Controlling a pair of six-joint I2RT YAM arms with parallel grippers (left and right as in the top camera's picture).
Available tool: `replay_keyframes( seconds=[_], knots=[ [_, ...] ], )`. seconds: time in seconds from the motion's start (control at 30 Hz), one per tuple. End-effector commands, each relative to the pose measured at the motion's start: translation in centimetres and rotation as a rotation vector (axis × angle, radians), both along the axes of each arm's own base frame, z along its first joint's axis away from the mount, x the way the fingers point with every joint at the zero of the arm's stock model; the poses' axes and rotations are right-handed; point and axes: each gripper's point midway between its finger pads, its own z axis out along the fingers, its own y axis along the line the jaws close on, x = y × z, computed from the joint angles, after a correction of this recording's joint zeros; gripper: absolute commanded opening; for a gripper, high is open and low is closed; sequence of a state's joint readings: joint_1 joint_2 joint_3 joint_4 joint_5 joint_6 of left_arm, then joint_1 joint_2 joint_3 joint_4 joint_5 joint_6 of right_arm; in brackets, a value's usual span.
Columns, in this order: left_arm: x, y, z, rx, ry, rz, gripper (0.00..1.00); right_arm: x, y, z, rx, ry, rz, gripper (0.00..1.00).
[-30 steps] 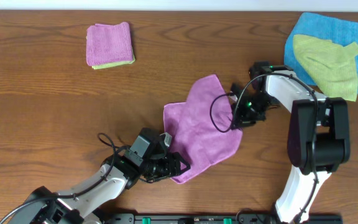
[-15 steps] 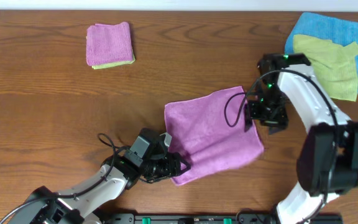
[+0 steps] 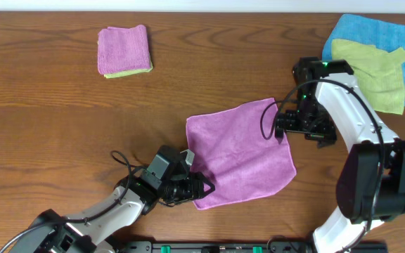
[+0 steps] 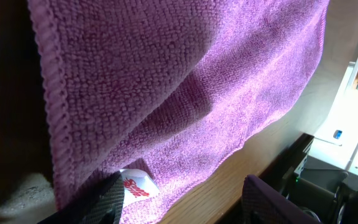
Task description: Fold the cloth
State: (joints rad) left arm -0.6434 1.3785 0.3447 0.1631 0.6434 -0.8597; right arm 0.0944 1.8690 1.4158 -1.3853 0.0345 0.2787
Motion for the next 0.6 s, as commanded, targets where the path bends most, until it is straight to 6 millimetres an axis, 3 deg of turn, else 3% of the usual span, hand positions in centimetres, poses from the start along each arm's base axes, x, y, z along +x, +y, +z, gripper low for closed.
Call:
replay_keyframes(
  seconds=[0.0, 0.17, 0.33, 0.57],
  knots=[
    [-0.1, 1.4, -2.0, 0.081, -0.002, 0.033, 0.63, -2.0, 0.1, -0.7, 0.013, 0.075, 0.005, 0.99],
    [-0.2, 1.4, -1.9, 0.078, 0.0, 0.03, 0.62, -5.5, 4.5, -3.8, 0.336, 0.146, 0.059, 0.95],
    [-0.2, 1.4, -1.9, 0.078, 0.0, 0.029, 0.62, -7.2, 5.3, -5.1, 0.422, 0.107, 0.144, 0.96],
    [-0.1, 1.4, -1.9, 0.079, -0.001, 0.031, 0.62, -7.1, 5.1, -5.6, 0.415, 0.044, 0.165, 0.95]
  ],
)
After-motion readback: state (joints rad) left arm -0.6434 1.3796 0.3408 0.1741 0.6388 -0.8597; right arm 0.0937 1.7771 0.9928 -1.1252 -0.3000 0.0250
